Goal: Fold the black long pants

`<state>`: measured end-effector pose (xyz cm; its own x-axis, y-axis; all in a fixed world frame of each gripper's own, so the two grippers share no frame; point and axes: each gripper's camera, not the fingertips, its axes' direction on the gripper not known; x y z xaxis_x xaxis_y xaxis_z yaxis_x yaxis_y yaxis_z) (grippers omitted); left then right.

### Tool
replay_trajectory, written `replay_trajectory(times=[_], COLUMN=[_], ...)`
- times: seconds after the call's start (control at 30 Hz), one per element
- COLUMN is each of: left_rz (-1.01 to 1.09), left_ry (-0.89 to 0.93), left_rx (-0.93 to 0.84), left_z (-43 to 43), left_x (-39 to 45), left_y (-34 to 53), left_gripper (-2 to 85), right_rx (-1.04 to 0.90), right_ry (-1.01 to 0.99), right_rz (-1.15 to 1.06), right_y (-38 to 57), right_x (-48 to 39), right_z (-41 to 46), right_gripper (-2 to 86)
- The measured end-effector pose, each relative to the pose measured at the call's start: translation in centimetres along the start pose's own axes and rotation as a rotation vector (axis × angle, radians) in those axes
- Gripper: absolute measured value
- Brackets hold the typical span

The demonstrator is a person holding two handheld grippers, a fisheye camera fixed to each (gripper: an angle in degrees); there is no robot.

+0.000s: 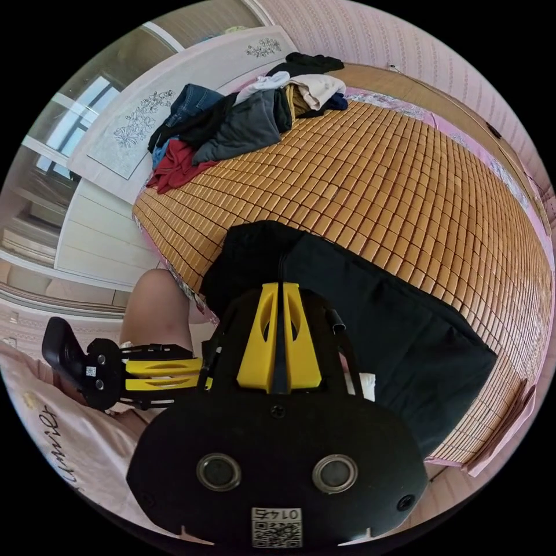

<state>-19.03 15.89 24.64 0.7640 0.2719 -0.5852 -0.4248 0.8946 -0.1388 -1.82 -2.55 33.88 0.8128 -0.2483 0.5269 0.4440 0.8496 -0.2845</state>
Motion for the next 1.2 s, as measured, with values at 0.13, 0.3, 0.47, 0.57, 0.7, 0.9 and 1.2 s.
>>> replay_trajectory(times=[0.13, 0.3, 0.47, 0.57, 0.7, 0.9, 1.2], left_rz=[0.030, -0.006, -0.269, -0.340, -0.241, 0.148, 0.549], left_ry=[0.014, 0.009, -0.117, -0.202, -0.199, 0.010, -0.134], left_rx=[0.053, 0.135, 0.033, 0.018, 0.075, 0.019, -0.233], left_z=[-1.3, -5.7, -5.2, -5.5, -5.8, 1.1, 14.9], left_x=[1.1, 0.2, -6.5, -7.9, -5.4, 4.8, 16.2], left_y=[-0.1, 1.0, 3.6, 4.1, 2.6, -3.7, -8.2], left_gripper=[-0.8, -0.9, -0.8, -0.8, -0.9, -1.0, -0.9], right_rx=[0.043, 0.089, -0.016, -0.058, -0.029, -0.169, -0.236], right_ry=[-0.026, -0.081, -0.026, -0.025, -0.007, 0.147, 0.252], right_rz=[-0.003, -0.098, -0.186, -0.132, -0.085, 0.085, 0.049], right_y=[-1.0, -3.8, -9.4, -8.9, -4.6, 4.4, 0.4], right_x=[0.0, -3.1, -7.8, -6.7, -3.2, 2.0, 3.9], right_z=[-2.9, -3.8, 2.8, 5.2, 3.1, 3.0, 3.2], right_gripper=[0.5, 1.0, 3.7, 5.6, 3.1, 0.0, -0.9])
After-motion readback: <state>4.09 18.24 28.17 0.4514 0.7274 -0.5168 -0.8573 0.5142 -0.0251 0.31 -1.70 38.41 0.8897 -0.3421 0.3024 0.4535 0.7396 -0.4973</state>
